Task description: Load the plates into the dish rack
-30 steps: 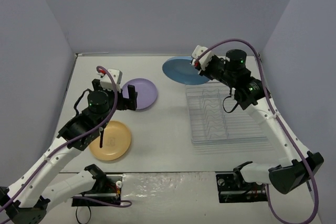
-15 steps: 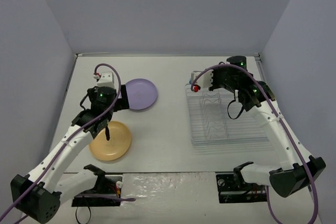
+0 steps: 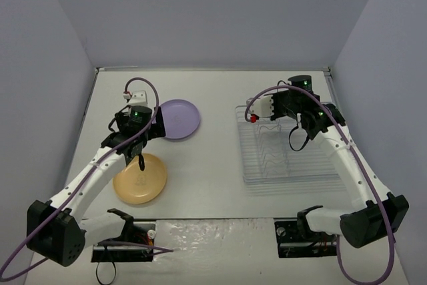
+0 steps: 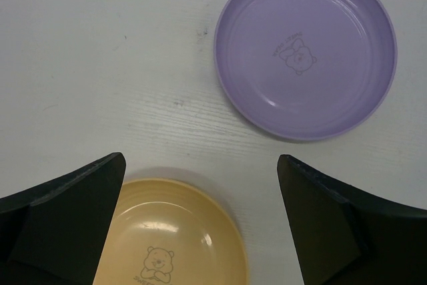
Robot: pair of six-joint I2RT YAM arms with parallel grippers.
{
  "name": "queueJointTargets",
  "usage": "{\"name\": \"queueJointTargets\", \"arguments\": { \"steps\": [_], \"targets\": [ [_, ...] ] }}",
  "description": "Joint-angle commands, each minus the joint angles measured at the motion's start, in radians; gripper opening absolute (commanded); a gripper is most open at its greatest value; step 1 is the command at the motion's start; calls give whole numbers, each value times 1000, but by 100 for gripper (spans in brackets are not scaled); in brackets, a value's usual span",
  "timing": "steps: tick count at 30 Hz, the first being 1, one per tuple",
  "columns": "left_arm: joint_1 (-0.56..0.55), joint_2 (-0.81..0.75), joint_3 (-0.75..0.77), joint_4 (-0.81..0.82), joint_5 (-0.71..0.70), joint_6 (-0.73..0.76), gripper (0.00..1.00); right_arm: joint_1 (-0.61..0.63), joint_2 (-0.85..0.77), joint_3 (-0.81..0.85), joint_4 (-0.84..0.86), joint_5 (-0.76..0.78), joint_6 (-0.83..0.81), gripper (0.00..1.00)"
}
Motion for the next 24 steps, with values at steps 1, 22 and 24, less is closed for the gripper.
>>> {"name": "queueJointTargets", "arguments": {
  "steps": [1, 22, 24],
  "targets": [
    [4, 17, 58, 59, 6, -17, 97, -14, 20, -3, 112, -22, -23, 0],
    [5, 56, 65, 67, 18, -3, 97, -17, 102, -73, 246, -27, 1, 0],
    [5, 61, 67, 65, 20, -1, 97, -18, 121, -73, 246, -44, 1, 0]
  ]
}}
